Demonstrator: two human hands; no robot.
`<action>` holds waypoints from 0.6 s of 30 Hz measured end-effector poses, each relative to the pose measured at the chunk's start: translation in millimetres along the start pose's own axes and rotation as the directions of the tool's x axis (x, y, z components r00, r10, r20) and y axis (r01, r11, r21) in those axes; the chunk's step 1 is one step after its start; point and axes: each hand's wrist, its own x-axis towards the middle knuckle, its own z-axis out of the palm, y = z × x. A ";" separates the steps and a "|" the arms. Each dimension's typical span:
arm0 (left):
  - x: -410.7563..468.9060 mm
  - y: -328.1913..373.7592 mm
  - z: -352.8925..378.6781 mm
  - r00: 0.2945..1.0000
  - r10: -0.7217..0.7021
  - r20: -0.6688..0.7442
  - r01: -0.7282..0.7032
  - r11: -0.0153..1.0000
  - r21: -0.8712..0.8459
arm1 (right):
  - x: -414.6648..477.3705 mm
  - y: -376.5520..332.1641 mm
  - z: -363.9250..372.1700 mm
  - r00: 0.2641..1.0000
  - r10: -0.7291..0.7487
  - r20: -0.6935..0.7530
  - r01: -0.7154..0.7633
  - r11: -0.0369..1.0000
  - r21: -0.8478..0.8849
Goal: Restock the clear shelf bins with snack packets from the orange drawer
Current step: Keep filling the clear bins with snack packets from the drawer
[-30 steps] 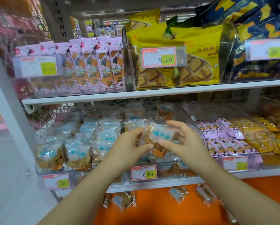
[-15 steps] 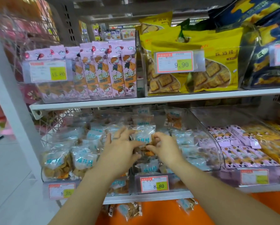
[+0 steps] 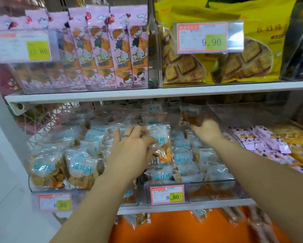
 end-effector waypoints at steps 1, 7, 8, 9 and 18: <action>1.9 -0.7 1.5 1.000 -0.004 0.007 0.004 1.000 -0.009 | 7.3 -0.8 3.6 0.999 0.003 0.048 -0.001 0.998 -0.056; 5.4 -5.3 6.3 1.000 0.010 -0.002 -0.010 1.000 -0.026 | 36.0 2.5 25.9 0.993 0.106 0.058 -0.089 0.967 -0.240; 5.1 -6.2 6.0 1.000 0.009 -0.009 -0.009 0.999 -0.036 | 35.8 3.6 28.8 0.993 0.122 0.011 -0.116 0.967 -0.229; 4.9 -7.2 5.6 1.000 0.004 -0.023 -0.005 0.999 -0.048 | 35.9 4.8 31.7 0.992 0.121 -0.033 -0.125 0.970 -0.209; 0.6 -11.8 -3.6 0.996 -0.053 -0.073 0.046 0.995 -0.086 | -40.9 -15.8 -17.4 0.974 -0.037 -0.223 0.129 0.899 0.418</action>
